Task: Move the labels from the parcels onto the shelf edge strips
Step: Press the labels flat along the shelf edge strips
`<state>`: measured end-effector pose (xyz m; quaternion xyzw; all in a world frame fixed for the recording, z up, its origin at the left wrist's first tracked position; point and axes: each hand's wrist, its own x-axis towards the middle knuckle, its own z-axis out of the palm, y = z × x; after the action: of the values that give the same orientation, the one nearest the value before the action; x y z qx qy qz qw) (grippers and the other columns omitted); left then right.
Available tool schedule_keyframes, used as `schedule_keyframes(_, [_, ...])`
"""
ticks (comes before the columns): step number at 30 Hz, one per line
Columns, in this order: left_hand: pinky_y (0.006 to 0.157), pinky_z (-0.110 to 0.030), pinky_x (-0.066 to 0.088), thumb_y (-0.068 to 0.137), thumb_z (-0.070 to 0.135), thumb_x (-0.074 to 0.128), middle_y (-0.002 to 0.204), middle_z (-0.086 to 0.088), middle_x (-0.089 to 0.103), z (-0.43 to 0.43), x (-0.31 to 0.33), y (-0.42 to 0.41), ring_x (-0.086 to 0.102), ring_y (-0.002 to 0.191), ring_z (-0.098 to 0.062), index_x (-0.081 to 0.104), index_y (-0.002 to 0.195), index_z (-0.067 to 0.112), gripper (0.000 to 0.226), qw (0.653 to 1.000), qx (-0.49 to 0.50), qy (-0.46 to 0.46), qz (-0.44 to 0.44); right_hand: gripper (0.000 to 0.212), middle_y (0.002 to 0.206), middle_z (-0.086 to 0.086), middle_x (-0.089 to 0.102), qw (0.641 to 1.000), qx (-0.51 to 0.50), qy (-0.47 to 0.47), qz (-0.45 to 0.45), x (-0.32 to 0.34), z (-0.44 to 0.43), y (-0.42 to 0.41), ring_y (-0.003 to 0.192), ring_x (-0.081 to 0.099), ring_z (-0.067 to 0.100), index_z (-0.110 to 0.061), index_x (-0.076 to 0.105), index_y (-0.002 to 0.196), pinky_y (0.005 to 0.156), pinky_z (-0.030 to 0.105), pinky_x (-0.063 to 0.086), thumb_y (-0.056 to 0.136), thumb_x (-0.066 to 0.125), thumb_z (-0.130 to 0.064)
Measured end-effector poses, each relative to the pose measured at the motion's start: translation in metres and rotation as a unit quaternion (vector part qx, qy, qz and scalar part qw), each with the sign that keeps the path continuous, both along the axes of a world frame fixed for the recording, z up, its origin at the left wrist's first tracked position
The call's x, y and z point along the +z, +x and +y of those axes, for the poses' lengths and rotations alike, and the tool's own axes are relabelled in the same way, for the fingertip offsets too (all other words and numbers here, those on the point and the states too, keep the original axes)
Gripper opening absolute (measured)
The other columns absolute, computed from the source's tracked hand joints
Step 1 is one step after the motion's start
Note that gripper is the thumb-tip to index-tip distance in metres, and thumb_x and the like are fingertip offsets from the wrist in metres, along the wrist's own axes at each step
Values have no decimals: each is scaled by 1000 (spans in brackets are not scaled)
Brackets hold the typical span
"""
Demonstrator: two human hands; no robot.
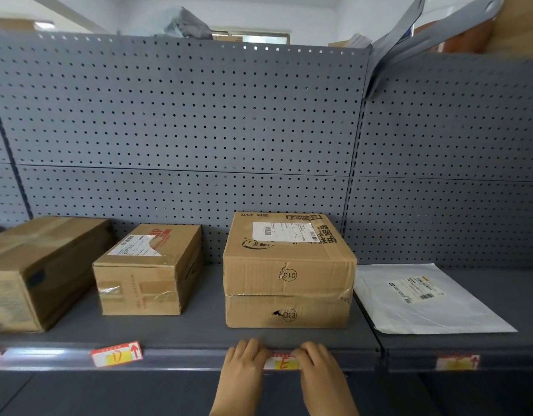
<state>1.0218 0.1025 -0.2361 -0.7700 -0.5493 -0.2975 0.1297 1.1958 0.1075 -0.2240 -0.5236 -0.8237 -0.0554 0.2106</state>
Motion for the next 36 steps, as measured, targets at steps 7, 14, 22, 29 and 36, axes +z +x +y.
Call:
schedule_keyframes(7, [61,-28,27,64,22,44,85,1,35,-1,-9,3,36,69,-18,69,72,21,26,999,-6,45,29,48,102,3,44,992,-19,119,24,-25,1,-4,90,49,21,-13,76,77,58,30,58,31,85,-5])
schedule_keyframes(14, [67,-19,38,57,27,51,101,3,41,-17,-16,-3,43,83,-11,53,108,29,50,1000,-2,-3,13,40,112,11,46,972,-52,222,65,-47,-2,-16,97,47,29,-5,64,105,64,43,60,66,56,1])
schedule_keyframes(22, [66,-24,46,44,19,66,106,7,45,-49,-10,-45,58,80,-14,52,107,33,66,992,90,-29,-89,39,102,1,52,961,29,243,130,-43,-13,-53,92,50,24,-18,72,73,83,36,38,62,35,-8])
schedule_keyframes(29, [59,-37,51,40,-3,79,93,-3,61,-79,8,-147,62,74,-26,60,96,22,64,959,242,-35,-141,35,89,-9,51,951,166,173,197,-19,-20,-137,77,50,12,-28,55,79,66,25,40,51,59,-7])
schedule_keyframes(36, [60,-37,48,65,10,77,92,-3,64,-85,21,-247,62,76,-28,64,94,25,36,946,277,-95,-140,28,83,-9,63,961,181,77,196,6,-30,-238,79,49,6,-30,58,82,65,20,42,62,66,-12])
